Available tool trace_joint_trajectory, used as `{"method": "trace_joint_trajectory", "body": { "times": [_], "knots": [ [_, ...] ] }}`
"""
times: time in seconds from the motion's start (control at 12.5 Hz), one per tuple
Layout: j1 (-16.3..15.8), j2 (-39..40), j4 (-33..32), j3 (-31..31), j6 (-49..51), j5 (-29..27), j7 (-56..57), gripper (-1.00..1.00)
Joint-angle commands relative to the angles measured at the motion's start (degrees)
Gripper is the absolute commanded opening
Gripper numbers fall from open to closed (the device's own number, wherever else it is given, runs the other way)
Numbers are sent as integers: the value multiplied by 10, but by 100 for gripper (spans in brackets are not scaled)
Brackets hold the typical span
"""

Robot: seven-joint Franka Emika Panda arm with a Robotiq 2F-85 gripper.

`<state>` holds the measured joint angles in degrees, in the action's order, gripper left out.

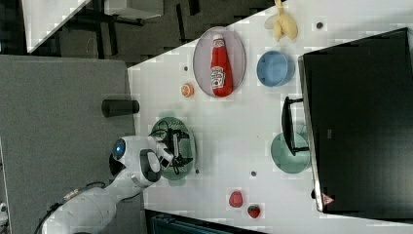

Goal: Drag strainer left to right.

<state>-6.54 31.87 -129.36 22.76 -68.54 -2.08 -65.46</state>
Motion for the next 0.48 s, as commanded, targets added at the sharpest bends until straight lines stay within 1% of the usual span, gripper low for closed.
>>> {"method": "trace_joint_trajectory", "body": {
  "times": [0.08, 0.48],
  "knots": [
    [-34, -10, 13, -17, -22, 6, -23, 100],
    [-33, -15, 7, -58, -22, 7, -18, 100]
  ]
}}
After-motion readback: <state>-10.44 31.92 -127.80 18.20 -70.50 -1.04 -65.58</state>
